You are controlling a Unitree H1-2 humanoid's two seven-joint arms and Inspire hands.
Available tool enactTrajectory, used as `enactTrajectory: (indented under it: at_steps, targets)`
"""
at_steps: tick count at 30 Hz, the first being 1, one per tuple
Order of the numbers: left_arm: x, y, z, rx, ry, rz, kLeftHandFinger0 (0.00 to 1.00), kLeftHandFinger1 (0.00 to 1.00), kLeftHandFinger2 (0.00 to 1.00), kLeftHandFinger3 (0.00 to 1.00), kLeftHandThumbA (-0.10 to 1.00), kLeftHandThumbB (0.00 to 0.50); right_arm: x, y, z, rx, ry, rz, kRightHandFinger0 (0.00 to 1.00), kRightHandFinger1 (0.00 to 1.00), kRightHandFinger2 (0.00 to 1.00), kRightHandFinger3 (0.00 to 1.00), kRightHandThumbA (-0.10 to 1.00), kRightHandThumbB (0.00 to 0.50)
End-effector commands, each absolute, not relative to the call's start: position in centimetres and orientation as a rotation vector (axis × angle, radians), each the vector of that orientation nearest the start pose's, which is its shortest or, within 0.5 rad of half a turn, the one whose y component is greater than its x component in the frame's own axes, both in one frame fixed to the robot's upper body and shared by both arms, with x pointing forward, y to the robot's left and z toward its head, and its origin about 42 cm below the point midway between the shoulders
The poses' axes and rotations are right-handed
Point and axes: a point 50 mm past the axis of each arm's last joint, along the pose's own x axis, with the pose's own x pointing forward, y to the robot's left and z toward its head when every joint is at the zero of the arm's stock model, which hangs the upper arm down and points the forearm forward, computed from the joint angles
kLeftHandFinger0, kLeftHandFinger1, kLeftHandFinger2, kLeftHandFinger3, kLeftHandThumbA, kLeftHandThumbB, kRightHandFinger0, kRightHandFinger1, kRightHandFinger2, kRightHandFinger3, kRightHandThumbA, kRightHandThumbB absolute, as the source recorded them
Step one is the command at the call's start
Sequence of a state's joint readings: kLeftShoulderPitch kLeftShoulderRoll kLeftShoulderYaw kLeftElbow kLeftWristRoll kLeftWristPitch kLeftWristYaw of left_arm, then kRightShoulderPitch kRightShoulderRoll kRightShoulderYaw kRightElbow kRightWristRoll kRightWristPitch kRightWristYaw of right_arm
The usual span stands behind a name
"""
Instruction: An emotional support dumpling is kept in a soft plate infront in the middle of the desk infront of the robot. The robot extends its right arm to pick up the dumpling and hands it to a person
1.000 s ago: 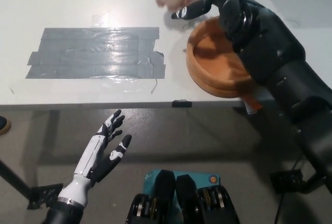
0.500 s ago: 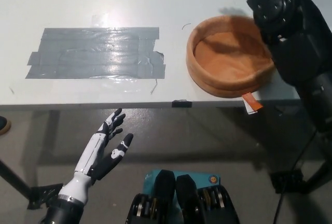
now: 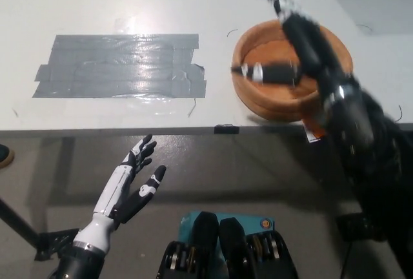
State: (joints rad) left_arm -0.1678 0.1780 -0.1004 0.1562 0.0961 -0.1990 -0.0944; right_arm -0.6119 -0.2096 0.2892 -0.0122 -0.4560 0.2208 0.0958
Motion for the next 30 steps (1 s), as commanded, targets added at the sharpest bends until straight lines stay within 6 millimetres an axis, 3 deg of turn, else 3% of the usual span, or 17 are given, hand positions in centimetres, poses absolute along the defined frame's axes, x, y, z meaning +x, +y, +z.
enactTrajectory:
  at_steps: [1, 5, 6, 11, 15, 17, 22, 30]
  targets:
    - [35.1, 22.9, 13.8, 0.296, -0.296, -0.244, 0.98, 1.0, 1.0, 1.0, 0.69, 0.262, 26.6, -15.8, 31.1, -0.477, -0.763, 0.318, 1.0, 1.0, 1.0, 1.0, 0.94, 0.349]
    - [34.8, 23.0, 13.6, 0.298, -0.292, -0.243, 0.98, 1.0, 1.0, 1.0, 0.7, 0.266, 27.1, -16.6, 26.9, -0.451, -0.677, 0.302, 1.0, 1.0, 1.0, 1.0, 0.93, 0.337]
    - [34.8, 23.0, 13.6, 0.299, -0.293, -0.244, 0.98, 1.0, 1.0, 1.0, 0.7, 0.265, 27.4, -17.0, 26.1, -0.459, -0.645, 0.286, 1.0, 1.0, 1.0, 1.0, 0.94, 0.353]
    - [33.8, 22.9, 12.7, 0.294, -0.269, -0.252, 0.97, 1.0, 1.0, 1.0, 0.7, 0.268, 28.3, -19.3, 20.6, -0.468, -0.498, 0.217, 1.0, 1.0, 1.0, 1.0, 0.92, 0.336]
    - [33.4, 22.8, 12.3, 0.293, -0.255, -0.256, 0.96, 1.0, 1.0, 1.0, 0.69, 0.272, 28.7, -20.3, 17.4, -0.498, -0.417, 0.196, 1.0, 1.0, 1.0, 1.0, 0.93, 0.31]
    - [33.2, 22.7, 12.0, 0.302, -0.25, -0.256, 0.95, 1.0, 1.0, 1.0, 0.7, 0.275, 28.9, -20.6, 15.6, -0.509, -0.355, 0.193, 1.0, 1.0, 1.0, 1.0, 0.92, 0.325]
    - [33.0, 22.6, 11.7, 0.298, -0.247, -0.256, 0.94, 1.0, 1.0, 1.0, 0.7, 0.283, 29.3, -21.2, 13.5, -0.524, -0.281, 0.211, 1.0, 1.0, 1.0, 1.0, 0.89, 0.338]
    - [32.7, 22.5, 11.4, 0.279, -0.247, -0.241, 0.94, 1.0, 1.0, 1.0, 0.69, 0.284, 29.5, -21.3, 12.8, -0.534, -0.251, 0.247, 1.0, 1.0, 1.0, 1.0, 0.91, 0.337]
